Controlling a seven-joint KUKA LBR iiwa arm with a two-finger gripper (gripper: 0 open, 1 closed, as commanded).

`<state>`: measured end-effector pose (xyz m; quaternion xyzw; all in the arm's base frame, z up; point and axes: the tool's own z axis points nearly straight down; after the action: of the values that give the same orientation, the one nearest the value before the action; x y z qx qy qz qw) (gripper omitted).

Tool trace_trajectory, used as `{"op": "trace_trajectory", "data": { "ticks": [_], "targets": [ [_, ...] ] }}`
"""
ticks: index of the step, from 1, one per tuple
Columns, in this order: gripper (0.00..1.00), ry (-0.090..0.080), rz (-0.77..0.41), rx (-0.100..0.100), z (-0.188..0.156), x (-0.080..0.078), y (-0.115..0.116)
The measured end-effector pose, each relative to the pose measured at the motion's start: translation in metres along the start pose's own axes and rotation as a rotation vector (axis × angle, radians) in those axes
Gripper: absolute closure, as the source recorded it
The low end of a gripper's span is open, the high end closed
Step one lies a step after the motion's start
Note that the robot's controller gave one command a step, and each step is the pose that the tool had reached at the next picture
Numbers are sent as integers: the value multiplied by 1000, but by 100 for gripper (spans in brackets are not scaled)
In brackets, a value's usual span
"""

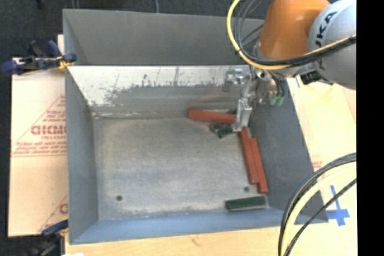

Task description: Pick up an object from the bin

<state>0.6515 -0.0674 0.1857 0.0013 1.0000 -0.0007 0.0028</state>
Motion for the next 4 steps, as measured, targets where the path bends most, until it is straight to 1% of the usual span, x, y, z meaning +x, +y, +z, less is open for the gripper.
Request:
{"op": "trace_trajectory", "data": {
  "ticks": [1,2,3,4],
  "targets": [
    [0,0,-1,0,0,0,0],
    [100,-6,-29,1,111,19,-11],
    [100,-6,-30,1,111,19,-11],
    [100,7,-30,0,63,15,-12]
  ]
}}
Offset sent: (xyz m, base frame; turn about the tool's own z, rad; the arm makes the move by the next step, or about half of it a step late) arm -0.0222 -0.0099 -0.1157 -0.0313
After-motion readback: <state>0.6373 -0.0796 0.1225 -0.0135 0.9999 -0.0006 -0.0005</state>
